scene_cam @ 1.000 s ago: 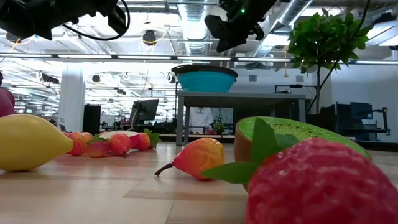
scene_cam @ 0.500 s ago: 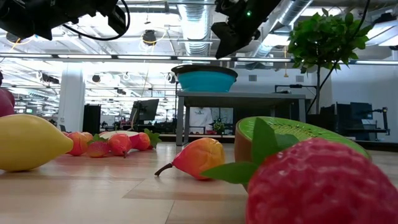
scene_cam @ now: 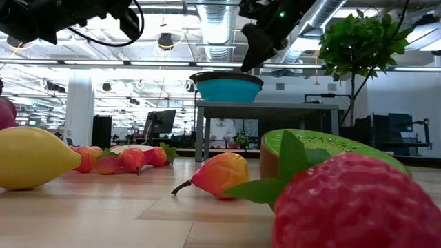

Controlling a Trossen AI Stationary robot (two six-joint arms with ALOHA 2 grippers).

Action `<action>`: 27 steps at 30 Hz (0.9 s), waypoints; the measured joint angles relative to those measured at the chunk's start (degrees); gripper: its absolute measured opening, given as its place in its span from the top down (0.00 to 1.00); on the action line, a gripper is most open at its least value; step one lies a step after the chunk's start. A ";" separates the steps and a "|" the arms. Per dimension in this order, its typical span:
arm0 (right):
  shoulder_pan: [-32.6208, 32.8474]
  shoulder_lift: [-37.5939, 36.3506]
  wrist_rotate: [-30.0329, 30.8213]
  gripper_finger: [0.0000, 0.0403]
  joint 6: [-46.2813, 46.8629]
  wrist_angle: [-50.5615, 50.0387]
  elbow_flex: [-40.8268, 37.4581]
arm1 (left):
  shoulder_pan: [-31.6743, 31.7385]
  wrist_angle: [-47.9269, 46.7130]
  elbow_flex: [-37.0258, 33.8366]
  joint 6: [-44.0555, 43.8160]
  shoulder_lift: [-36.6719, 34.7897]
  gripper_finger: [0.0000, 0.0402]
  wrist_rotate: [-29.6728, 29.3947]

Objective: Pick & Place Fruit
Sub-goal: Adjust the shelf on the table

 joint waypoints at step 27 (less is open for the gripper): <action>14.01 -11.19 -2.84 1.00 7.17 14.29 -18.68 | 0.27 -4.48 -0.02 0.31 0.87 0.94 -20.70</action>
